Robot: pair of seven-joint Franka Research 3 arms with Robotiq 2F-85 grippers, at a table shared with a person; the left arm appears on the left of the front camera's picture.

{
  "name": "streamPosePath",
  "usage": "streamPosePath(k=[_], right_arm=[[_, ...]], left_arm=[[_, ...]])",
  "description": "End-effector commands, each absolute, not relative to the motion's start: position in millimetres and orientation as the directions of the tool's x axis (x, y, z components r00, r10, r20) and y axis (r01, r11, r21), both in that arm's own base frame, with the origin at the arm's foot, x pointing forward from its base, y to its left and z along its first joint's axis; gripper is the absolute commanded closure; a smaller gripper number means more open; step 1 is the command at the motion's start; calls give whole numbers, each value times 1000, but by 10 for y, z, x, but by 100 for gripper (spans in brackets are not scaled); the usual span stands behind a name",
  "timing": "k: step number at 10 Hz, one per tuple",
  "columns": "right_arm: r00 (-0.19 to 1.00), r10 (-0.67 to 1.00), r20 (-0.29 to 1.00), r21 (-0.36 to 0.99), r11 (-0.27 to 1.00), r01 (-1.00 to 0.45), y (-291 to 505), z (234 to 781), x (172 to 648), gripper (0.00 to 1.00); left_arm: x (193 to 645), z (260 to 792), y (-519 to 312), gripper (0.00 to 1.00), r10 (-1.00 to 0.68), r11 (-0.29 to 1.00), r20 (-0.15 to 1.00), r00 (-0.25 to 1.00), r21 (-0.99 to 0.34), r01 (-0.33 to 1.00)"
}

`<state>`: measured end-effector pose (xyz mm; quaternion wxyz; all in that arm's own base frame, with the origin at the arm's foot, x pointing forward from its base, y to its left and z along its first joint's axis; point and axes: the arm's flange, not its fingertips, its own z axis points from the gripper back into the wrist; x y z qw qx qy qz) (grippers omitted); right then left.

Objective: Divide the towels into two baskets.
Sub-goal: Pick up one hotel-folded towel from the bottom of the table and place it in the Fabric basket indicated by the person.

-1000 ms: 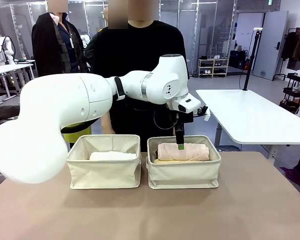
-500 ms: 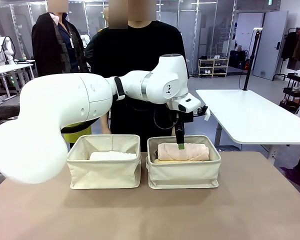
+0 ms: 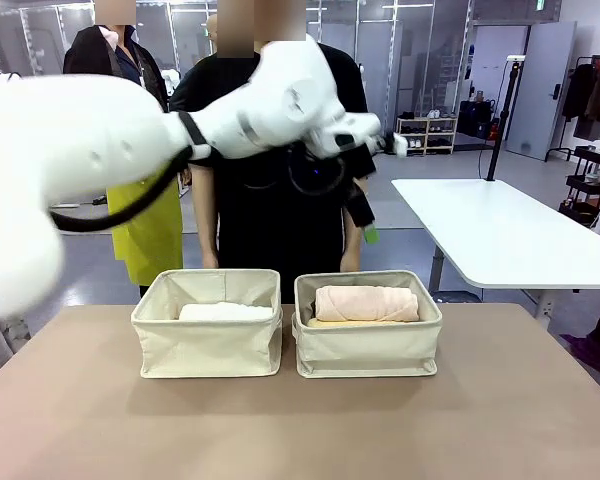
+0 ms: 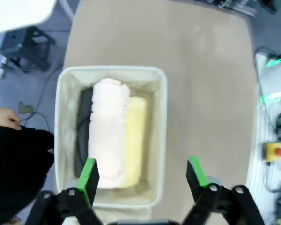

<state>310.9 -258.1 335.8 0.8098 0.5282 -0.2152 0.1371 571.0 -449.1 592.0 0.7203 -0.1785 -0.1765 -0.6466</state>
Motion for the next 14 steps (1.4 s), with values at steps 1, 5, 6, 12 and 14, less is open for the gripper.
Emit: streamPosePath(k=[1, 5, 6, 12, 14], right_arm=[[874, 3, 486, 796, 411, -444, -2567, 3384, 3080, 0], [874, 3, 486, 796, 411, -444, -2567, 3384, 3080, 0], [874, 3, 486, 796, 411, -444, -2567, 3384, 3080, 0], [874, 3, 486, 796, 411, -444, -2567, 3384, 3080, 0], [874, 3, 486, 796, 411, -444, -2567, 3384, 3080, 0]], left_arm=[[4766, 5721, -3417, 5, -768, 179, 601, 223, -133, 975], [4018, 5846, -2053, 5, -586, 229, 724, 364, -284, 931], [3876, 5813, -1660, 5, -535, 219, 740, 407, -344, 913], [3103, 5332, 422, 5, -247, 389, 667, 703, -596, 702], [2698, 5070, 875, 5, -138, 423, 645, 752, -648, 633]])
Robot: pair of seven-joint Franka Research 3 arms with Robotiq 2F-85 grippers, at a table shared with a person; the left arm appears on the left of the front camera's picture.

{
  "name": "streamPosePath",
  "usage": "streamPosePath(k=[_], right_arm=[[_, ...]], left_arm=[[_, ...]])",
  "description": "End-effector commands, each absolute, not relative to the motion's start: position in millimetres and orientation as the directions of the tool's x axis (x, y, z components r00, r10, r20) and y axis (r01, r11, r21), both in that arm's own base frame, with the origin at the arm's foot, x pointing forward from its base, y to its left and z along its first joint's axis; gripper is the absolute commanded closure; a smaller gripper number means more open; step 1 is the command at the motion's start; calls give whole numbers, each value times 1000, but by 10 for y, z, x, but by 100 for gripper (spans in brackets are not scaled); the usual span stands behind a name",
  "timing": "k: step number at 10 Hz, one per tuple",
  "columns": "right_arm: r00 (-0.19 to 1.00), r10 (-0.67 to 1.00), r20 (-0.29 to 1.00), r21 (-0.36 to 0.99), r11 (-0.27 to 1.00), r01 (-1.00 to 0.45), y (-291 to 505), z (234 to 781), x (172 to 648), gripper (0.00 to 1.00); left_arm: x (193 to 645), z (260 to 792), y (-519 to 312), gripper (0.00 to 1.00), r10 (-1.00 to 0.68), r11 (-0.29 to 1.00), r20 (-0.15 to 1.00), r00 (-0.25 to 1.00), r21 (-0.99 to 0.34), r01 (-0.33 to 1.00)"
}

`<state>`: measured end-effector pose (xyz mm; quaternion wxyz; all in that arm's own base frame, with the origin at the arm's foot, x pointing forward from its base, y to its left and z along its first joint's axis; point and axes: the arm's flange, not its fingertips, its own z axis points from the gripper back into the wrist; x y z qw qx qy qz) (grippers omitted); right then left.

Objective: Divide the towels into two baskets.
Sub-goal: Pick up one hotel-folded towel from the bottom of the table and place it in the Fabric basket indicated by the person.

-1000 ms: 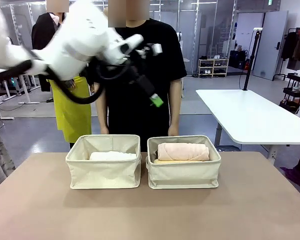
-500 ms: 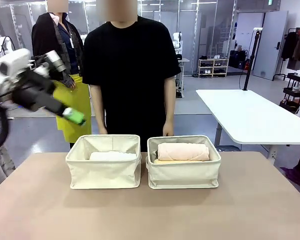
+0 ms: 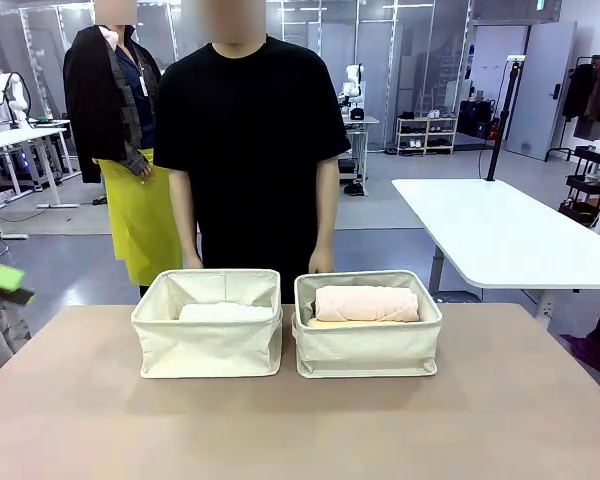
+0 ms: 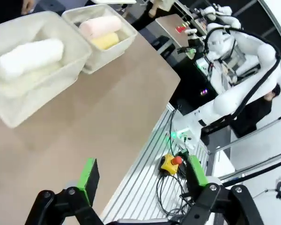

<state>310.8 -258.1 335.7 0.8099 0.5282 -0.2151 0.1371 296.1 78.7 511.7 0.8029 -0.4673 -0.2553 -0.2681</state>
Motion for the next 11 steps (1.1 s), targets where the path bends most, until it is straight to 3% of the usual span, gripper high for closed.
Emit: streamPosePath(k=[1, 5, 11], right_arm=[[874, 3, 486, 796, 411, -444, -2567, 3384, 3080, 0], [874, 3, 486, 796, 411, -444, -2567, 3384, 3080, 0], [874, 3, 486, 796, 411, -444, -2567, 3384, 3080, 0]], left_arm=[[2480, 4948, 1052, 5, -82, 447, 627, 775, -672, 591], [1773, 4563, 1635, 5, 96, 497, 526, 845, -761, 417], [1962, 4711, 1829, 5, 73, 496, 562, 824, -737, 458]])
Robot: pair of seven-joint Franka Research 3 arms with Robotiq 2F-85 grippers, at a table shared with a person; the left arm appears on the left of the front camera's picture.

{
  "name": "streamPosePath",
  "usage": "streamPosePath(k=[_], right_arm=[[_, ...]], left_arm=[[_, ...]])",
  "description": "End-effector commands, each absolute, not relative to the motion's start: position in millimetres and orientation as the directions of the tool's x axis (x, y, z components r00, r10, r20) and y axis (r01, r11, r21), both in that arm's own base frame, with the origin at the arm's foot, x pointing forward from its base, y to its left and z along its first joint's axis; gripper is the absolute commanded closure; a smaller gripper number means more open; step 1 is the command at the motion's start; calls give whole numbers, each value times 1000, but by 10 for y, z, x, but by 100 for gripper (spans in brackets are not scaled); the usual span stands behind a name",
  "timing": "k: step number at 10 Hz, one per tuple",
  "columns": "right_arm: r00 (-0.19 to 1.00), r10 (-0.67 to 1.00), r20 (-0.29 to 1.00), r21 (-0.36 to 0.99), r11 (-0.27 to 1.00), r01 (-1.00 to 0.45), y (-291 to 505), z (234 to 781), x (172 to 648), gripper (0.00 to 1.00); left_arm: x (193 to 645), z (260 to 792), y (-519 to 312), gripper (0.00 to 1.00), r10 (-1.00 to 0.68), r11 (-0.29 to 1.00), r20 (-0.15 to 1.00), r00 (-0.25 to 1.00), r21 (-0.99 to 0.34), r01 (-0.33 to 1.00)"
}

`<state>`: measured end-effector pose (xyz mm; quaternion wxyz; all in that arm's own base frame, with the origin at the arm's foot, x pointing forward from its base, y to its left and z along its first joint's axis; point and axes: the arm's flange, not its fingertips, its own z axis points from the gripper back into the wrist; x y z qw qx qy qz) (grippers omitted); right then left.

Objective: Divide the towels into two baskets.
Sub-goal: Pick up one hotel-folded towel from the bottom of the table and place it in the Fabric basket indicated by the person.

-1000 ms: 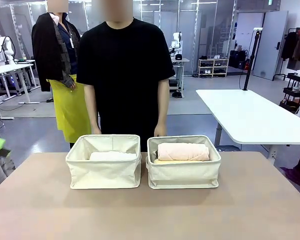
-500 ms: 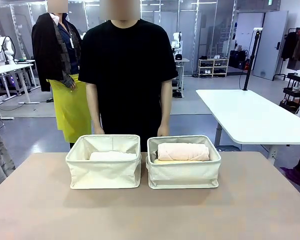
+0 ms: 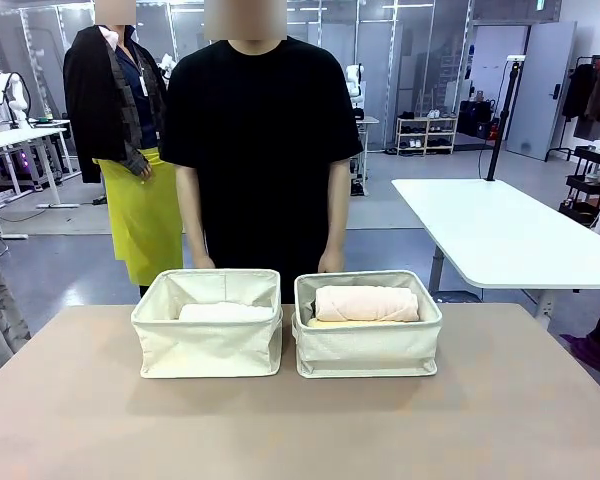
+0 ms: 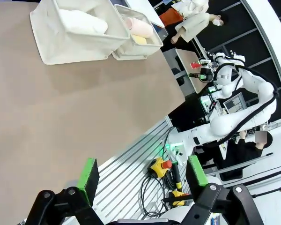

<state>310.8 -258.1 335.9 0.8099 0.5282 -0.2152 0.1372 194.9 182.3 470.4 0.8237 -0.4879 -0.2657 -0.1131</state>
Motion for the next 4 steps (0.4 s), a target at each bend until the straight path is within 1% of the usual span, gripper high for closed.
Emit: streamPosePath(k=[1, 4], right_arm=[[874, 3, 486, 796, 411, -444, -2567, 3384, 3080, 0], [874, 3, 486, 796, 411, -444, -2567, 3384, 3080, 0]], left_arm=[[1962, 4711, 1829, 5, 73, 496, 562, 824, -737, 458], [1962, 4711, 1829, 5, 73, 496, 562, 824, -737, 458]])
